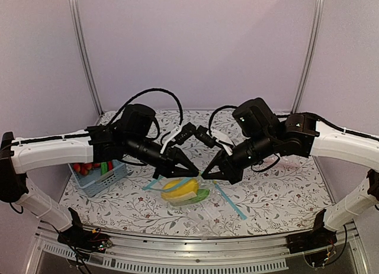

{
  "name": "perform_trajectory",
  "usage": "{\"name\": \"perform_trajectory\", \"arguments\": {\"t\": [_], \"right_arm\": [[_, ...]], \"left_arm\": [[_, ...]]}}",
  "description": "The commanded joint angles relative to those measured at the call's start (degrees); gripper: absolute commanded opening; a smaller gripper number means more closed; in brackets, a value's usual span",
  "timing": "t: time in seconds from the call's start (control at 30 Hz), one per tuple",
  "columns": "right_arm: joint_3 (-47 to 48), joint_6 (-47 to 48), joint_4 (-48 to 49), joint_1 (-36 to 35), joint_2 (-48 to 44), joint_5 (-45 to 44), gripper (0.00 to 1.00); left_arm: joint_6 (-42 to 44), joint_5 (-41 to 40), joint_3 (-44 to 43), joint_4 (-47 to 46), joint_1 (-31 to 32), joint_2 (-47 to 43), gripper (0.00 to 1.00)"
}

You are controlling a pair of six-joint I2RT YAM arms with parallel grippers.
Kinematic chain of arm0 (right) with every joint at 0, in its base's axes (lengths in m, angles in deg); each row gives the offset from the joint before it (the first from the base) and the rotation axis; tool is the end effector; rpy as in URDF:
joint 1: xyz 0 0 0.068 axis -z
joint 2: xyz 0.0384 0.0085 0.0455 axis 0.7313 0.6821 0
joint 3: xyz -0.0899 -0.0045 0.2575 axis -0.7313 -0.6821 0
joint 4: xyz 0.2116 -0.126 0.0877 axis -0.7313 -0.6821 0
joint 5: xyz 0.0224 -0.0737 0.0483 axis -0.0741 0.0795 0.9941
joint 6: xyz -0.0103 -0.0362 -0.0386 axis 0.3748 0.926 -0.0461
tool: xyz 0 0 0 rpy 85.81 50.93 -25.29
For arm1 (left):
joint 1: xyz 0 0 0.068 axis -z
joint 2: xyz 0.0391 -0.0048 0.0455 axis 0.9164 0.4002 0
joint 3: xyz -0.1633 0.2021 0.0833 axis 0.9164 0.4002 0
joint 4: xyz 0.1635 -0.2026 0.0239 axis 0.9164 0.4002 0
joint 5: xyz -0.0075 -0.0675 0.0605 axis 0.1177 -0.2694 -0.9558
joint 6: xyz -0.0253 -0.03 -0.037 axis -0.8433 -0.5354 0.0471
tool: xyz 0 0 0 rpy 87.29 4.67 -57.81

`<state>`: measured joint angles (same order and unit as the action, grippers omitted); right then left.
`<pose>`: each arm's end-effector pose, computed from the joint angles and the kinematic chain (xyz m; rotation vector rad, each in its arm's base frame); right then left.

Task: Place the food in the zip-top bag and seal the zipper
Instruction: Hold the zipper from the zipper food storage bag, then hold the zipper food storage bag at the center of the board, then zip the zipper of the food storage bag.

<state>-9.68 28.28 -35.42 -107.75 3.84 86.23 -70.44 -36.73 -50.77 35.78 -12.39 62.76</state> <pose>0.1394 0.2755 0.3316 -1.3313 2.0848 0.9760 0.1655 -0.2701 0.2948 1.4144 1.7477 -1.3685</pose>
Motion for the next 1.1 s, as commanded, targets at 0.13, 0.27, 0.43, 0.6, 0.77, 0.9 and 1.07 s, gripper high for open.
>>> {"name": "perform_trajectory", "arguments": {"t": [0.13, 0.27, 0.43, 0.6, 0.77, 0.9, 1.07], "right_arm": [[-0.8, -4.0, 1.9, 1.2, -0.2, -7.6, 0.00], [-1.0, -4.6, 1.9, 1.4, -0.4, -8.9, 0.00], [-1.0, -5.2, 1.6, 1.6, -0.4, -10.8, 0.00], [-1.0, -5.7, 1.0, 2.1, -0.5, -12.1, 0.00], [-1.2, -6.2, 0.9, 2.5, -0.7, -12.8, 0.00], [-1.3, -6.7, 0.8, 2.9, -1.0, -13.7, 0.00], [-1.4, -7.1, 0.7, 3.2, -1.0, -14.3, 0.00]], "left_arm": [[4.2, -1.7, -0.2, 6.6, 0.9, -0.7, 0.00], [4.6, -2.3, -0.4, 7.4, 0.8, -0.8, 0.00], [5.3, -2.6, -0.6, 8.3, 0.6, -0.8, 0.00], [5.8, -2.9, -0.7, 9.2, 0.1, -1.1, 0.00], [6.1, -3.1, -0.7, 9.8, -0.2, -1.3, 0.00], [6.4, -3.6, -0.5, 10.3, -0.6, -1.6, 0.00], [6.5, -4.0, -0.4, 10.7, -1.0, -2.1, 0.00]]}}
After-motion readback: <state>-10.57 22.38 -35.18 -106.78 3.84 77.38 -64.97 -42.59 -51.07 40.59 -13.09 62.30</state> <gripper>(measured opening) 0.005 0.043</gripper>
